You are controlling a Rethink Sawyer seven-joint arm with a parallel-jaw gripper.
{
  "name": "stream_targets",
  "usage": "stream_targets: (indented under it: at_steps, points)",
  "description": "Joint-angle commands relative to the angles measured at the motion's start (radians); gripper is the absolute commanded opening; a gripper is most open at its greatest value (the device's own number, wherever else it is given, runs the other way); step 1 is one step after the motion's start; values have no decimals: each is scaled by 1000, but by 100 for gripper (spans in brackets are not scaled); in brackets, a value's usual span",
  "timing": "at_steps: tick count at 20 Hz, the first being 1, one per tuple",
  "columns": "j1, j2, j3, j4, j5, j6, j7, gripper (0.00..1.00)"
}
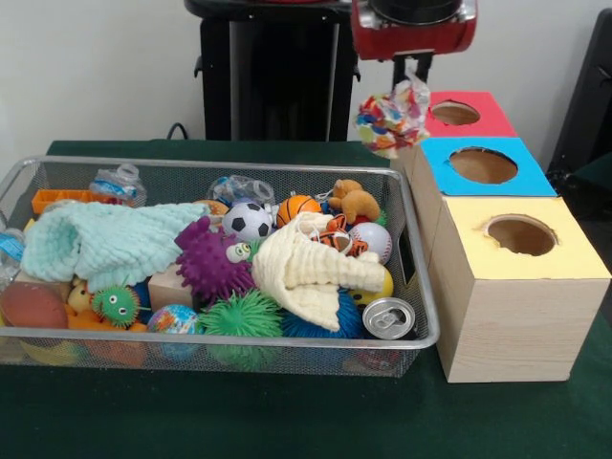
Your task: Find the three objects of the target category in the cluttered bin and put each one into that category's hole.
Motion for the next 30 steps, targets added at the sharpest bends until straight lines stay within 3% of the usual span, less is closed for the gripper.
stream_targets:
  at_steps: [1,8,14,22,30]
  points:
    - [54,1,-51,-73,33,113,156,0]
    - [113,11,-82,-146,53,153,182,0]
    - [150,13,-118,-131,87,111,217,0]
    - [162,111,-118,-213,75,57,136,0]
    - [179,163,-131,-250,63,14,138,0]
